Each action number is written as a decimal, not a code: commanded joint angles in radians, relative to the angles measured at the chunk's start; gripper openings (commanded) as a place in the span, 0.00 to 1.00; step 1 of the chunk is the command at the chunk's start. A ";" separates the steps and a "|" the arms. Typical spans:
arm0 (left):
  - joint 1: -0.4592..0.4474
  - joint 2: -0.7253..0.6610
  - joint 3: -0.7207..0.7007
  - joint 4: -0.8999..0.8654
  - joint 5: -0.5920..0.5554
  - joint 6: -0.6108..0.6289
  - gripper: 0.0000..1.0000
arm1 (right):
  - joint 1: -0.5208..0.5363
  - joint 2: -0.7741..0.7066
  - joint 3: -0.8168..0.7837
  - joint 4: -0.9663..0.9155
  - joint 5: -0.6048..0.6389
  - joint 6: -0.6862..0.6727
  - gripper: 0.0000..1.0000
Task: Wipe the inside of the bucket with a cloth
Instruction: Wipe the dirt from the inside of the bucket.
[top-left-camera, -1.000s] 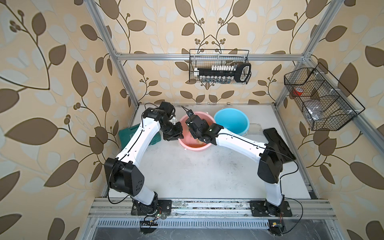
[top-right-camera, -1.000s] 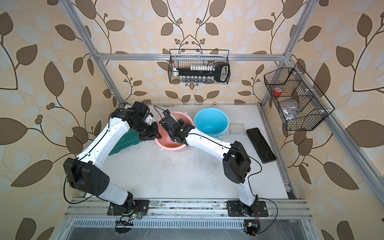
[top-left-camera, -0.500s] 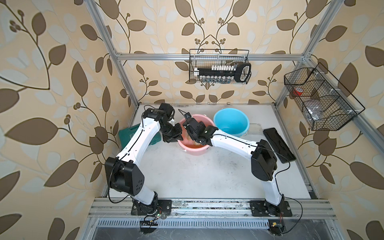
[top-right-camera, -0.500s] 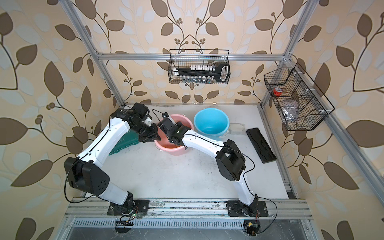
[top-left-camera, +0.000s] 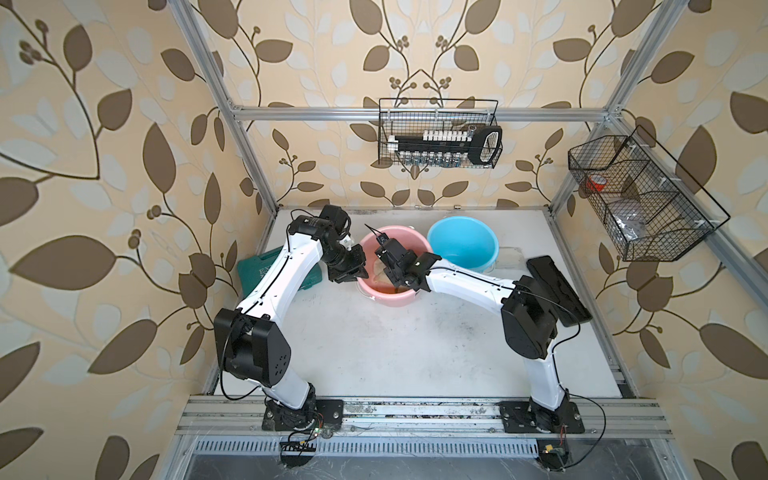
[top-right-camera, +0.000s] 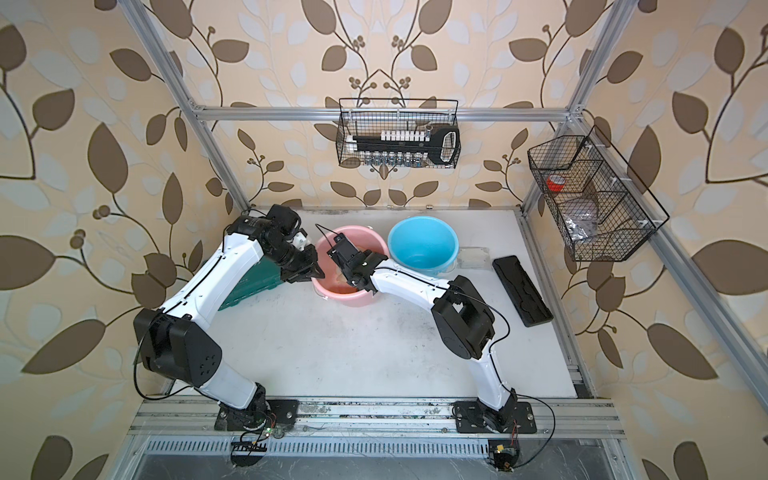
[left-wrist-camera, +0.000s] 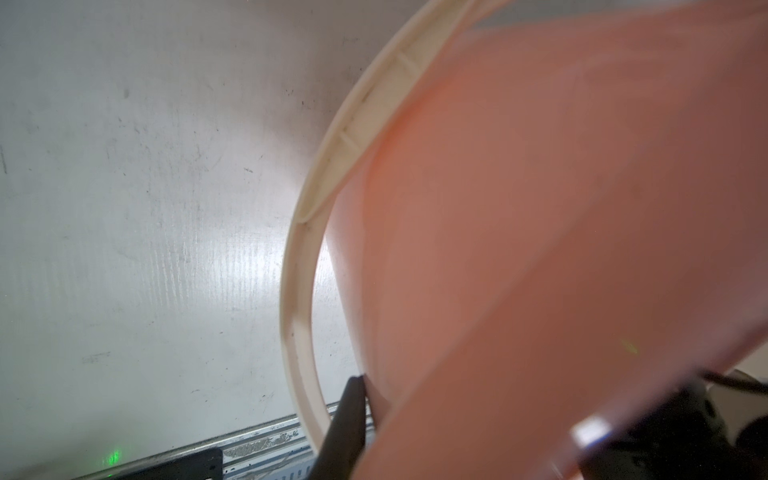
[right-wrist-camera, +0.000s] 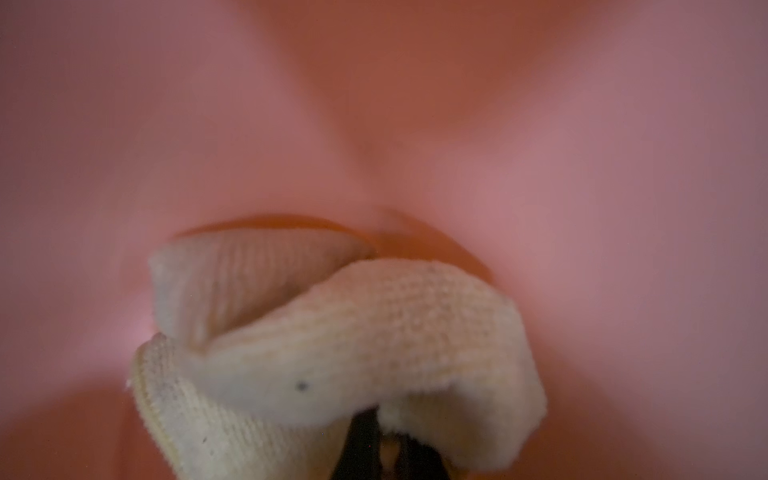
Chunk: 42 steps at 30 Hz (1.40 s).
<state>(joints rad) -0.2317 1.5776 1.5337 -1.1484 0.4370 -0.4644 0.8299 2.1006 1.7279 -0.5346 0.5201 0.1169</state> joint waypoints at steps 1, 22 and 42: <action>-0.006 -0.044 0.025 -0.048 0.085 0.055 0.00 | -0.070 0.091 0.085 -0.113 -0.041 0.087 0.00; -0.006 -0.035 0.028 -0.010 -0.030 0.083 0.00 | -0.014 0.252 0.377 -0.299 -1.120 -0.015 0.00; 0.001 -0.015 0.006 -0.027 0.036 0.094 0.00 | -0.036 0.097 0.223 -0.199 -0.136 0.015 0.00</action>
<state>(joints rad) -0.2276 1.5887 1.5326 -1.1469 0.3882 -0.4194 0.7979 2.1212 1.8961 -0.7364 0.2462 0.1078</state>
